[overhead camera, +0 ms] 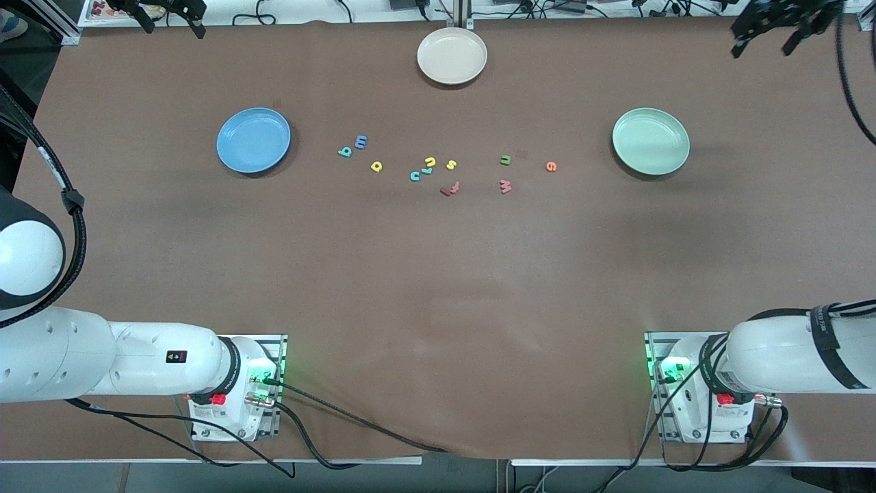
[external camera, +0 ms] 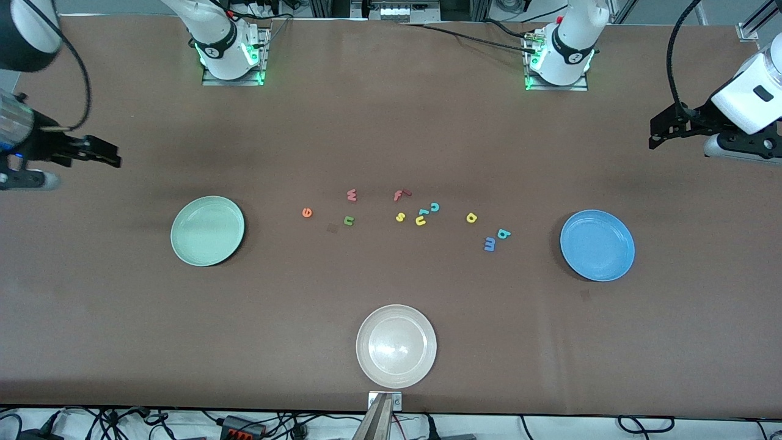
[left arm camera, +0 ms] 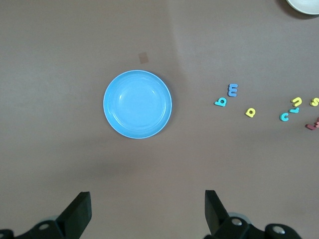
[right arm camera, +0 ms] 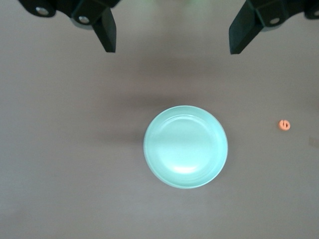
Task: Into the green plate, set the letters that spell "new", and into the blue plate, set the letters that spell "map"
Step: 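Reach the right gripper to the orange letter and grasp it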
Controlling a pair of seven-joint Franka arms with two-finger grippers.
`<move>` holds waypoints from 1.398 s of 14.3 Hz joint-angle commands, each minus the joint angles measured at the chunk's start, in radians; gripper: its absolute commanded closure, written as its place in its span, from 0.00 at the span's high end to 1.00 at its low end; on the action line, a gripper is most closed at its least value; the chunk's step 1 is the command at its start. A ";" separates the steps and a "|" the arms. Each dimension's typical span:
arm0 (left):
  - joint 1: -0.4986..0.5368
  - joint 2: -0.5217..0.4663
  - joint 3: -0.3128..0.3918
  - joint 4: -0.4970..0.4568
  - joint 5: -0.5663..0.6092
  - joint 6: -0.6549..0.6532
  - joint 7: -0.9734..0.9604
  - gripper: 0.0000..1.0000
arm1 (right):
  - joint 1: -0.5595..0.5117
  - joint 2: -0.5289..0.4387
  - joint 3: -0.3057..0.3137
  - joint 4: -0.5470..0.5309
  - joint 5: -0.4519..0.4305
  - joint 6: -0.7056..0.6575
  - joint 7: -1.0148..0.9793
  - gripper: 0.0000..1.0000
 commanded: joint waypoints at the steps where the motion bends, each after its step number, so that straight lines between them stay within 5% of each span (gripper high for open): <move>1: 0.003 -0.002 -0.001 0.019 -0.007 -0.018 0.006 1.00 | 0.133 0.084 -0.001 -0.001 0.020 0.007 0.010 1.00; 4: 0.003 -0.002 -0.001 0.017 -0.008 -0.018 0.006 1.00 | 0.207 0.178 -0.001 0.001 0.136 0.085 0.030 1.00; 9: 0.004 -0.002 -0.001 0.017 -0.008 -0.018 0.006 1.00 | 0.305 0.293 -0.003 -0.002 0.140 0.194 0.034 1.00; 20: 0.013 -0.001 -0.007 0.017 -0.007 -0.018 0.003 1.00 | 0.477 0.460 -0.004 -0.127 0.136 0.559 0.485 1.00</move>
